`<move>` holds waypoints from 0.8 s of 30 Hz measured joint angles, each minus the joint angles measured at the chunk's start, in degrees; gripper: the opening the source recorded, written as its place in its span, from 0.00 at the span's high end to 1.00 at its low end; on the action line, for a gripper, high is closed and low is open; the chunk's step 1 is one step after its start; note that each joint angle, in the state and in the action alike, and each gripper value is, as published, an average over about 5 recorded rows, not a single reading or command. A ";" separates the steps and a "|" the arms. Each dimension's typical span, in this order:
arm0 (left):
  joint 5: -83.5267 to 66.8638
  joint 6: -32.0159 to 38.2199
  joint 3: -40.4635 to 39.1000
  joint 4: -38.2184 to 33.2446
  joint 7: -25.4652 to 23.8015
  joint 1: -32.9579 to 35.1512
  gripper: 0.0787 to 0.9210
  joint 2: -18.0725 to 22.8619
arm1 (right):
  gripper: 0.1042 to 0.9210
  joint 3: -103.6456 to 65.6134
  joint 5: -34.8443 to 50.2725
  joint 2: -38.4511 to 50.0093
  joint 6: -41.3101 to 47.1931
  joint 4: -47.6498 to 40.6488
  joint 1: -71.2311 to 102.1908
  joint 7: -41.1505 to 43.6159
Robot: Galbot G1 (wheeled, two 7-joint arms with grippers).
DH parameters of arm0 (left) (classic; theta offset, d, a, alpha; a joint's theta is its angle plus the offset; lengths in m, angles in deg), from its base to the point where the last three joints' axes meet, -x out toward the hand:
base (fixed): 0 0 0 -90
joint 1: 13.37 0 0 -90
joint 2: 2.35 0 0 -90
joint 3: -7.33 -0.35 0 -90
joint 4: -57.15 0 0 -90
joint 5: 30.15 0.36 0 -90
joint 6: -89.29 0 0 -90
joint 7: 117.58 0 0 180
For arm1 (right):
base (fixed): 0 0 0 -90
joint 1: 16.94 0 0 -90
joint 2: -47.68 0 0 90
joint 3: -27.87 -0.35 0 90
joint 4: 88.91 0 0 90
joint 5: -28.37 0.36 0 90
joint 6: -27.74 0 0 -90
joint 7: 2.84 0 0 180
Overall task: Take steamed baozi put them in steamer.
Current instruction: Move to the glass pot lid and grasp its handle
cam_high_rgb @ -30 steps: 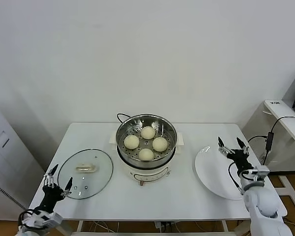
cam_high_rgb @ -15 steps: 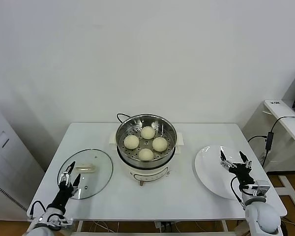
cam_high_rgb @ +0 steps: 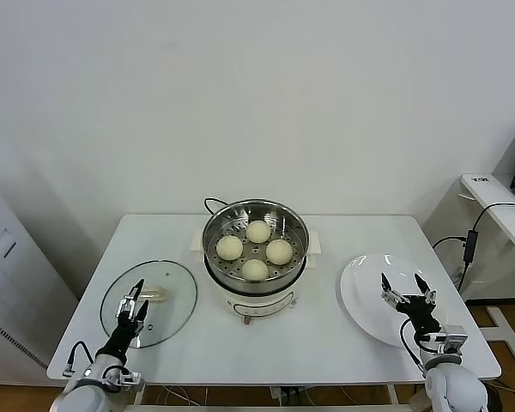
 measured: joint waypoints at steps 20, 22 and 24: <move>3.92 -0.35 -0.16 6.65 0.47 -7.18 0.16 2.04 | 0.12 -1.17 -1.01 -0.90 -0.54 -1.12 0.20 0.73; 3.96 -0.26 -0.13 6.99 0.30 -7.50 0.22 2.07 | 0.12 -1.30 -1.03 -0.93 -0.56 -1.20 0.15 0.78; 3.95 -0.11 -0.11 7.20 0.15 -7.66 0.29 2.08 | 0.12 -1.45 -1.07 -0.93 -0.58 -1.31 0.10 0.83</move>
